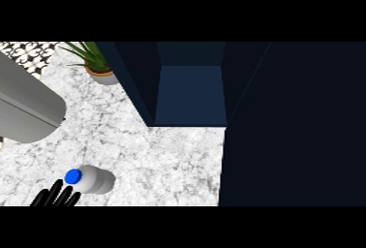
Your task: Pick up the bottled water, place it into the cabinet and close the cabinet
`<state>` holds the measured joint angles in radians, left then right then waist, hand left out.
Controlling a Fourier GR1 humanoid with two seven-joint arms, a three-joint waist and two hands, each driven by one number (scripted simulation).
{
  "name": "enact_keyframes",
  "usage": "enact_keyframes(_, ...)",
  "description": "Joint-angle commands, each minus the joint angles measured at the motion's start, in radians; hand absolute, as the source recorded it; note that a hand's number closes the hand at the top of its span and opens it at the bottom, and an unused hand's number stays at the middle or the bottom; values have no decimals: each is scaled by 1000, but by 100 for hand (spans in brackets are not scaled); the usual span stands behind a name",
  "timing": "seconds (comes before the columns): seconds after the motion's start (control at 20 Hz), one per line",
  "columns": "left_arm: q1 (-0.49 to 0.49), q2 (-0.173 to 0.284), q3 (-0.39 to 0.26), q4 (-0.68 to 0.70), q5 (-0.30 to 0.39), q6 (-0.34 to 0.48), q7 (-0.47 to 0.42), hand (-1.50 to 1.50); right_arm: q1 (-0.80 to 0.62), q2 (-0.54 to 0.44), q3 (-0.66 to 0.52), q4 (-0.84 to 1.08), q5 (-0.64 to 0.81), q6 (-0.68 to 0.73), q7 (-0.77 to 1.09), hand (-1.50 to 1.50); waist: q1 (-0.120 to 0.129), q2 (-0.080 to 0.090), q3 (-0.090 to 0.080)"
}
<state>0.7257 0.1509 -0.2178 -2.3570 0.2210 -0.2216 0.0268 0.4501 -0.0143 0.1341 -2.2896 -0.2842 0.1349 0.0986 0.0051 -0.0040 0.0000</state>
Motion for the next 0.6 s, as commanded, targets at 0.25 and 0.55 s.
enact_keyframes(0.25,88,24,126,87,54,-123,-178,-150,74,13,41,6,45,35,-81,-150,1,0,0)
enact_keyframes(0.55,95,4,131,75,40,-144,-192,-150,41,14,103,5,89,-25,-73,-150,2,2,0)
